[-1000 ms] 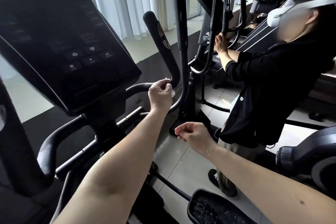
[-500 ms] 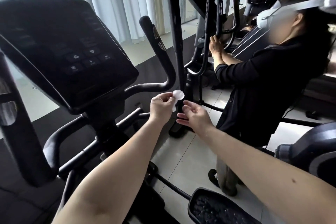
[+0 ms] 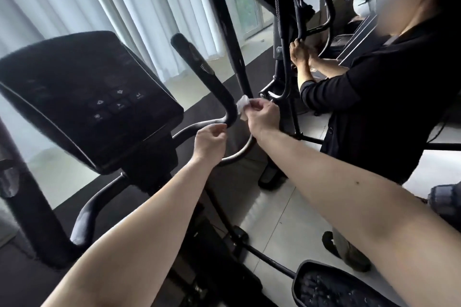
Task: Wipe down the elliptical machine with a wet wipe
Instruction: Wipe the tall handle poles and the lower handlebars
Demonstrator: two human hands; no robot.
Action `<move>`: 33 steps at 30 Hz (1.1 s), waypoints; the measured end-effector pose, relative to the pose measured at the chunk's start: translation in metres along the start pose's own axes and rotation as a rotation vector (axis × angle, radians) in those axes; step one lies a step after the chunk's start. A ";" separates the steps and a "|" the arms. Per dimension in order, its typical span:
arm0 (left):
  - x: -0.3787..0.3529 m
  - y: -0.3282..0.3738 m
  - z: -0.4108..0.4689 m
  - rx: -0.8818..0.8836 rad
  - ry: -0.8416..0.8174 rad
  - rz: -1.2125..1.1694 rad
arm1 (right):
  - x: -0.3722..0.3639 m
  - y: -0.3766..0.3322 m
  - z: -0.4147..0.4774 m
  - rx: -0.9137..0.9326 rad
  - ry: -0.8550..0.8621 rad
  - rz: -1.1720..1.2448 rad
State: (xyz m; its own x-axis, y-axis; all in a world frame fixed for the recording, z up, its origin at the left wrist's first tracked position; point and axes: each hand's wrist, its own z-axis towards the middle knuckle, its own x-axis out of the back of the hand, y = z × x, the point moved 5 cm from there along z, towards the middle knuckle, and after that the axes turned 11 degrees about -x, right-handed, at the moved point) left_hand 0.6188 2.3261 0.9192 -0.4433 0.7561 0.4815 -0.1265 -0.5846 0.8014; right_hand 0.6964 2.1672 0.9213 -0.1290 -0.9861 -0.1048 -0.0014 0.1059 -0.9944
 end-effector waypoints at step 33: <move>0.010 0.139 0.019 -0.128 0.051 -0.108 | 0.048 -0.105 -0.029 -0.207 -0.417 0.048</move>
State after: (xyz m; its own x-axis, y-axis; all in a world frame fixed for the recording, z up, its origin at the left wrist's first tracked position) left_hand 0.6140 2.2581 1.0421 -0.4647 0.8026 0.3739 -0.2860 -0.5357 0.7945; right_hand 0.6614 2.1123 1.0213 0.2762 -0.9422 -0.1898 -0.2084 0.1341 -0.9688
